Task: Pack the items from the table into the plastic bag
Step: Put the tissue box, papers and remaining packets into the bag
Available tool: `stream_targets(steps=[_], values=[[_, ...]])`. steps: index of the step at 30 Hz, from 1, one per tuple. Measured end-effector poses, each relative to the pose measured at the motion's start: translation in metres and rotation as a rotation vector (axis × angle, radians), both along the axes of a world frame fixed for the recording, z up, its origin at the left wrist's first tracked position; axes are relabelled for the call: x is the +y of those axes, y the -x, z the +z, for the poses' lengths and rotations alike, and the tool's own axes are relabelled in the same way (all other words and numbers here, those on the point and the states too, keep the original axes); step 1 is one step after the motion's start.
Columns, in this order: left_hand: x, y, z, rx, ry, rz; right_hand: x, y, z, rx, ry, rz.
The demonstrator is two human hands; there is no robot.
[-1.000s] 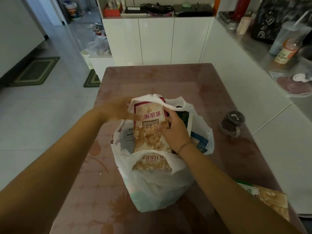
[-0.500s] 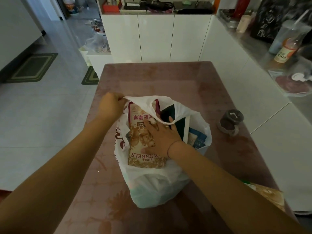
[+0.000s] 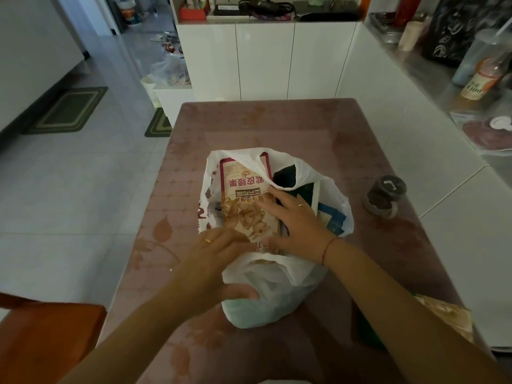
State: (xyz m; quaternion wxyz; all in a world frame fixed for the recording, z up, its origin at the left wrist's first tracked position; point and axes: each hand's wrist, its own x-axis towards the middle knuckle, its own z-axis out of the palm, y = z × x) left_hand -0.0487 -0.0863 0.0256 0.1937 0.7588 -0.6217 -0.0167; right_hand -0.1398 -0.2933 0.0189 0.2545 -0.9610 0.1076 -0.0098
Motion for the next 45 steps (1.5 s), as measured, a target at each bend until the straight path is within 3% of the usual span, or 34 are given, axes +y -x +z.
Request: stream_targets(steps=[3,8,16,19,22,25,27,29,31,33,37,45], values=[[0.006,-0.006,-0.017,-0.108,-0.126,0.015,0.002,-0.003,-0.003,0.048,0.094,0.052],[0.005,-0.014,-0.010,-0.162,-0.019,0.020,0.006,-0.009,-0.006,0.122,0.209,0.077],[0.000,0.017,0.046,0.016,0.250,-0.107,0.009,-0.012,-0.011,0.222,0.386,0.296],[-0.007,0.013,0.050,0.260,0.216,-0.123,0.014,-0.015,-0.010,0.325,0.353,0.336],[-0.005,0.005,0.051,0.477,0.152,-0.052,0.010,-0.011,-0.007,0.367,0.354,0.286],[-0.010,-0.006,0.044,0.456,0.251,0.183,0.000,-0.003,-0.008,0.318,0.331,0.233],[-0.020,-0.017,0.038,0.365,0.302,0.545,-0.005,0.009,-0.005,0.203,0.277,0.135],[-0.031,-0.026,0.033,0.333,0.298,0.802,-0.010,0.026,0.003,-0.054,0.040,-0.026],[-0.040,-0.033,0.028,0.418,0.256,0.885,-0.019,0.046,0.009,-0.339,-0.234,-0.268],[-0.046,-0.037,0.022,0.530,0.183,0.932,-0.041,0.062,0.005,-0.487,-0.355,-0.561],[-0.049,-0.037,0.013,0.594,0.130,0.893,-0.099,0.080,-0.034,-0.448,-0.423,-0.952],[-0.052,-0.020,0.011,0.670,0.190,0.950,-0.191,0.092,-0.082,-0.247,-0.250,-1.052]])
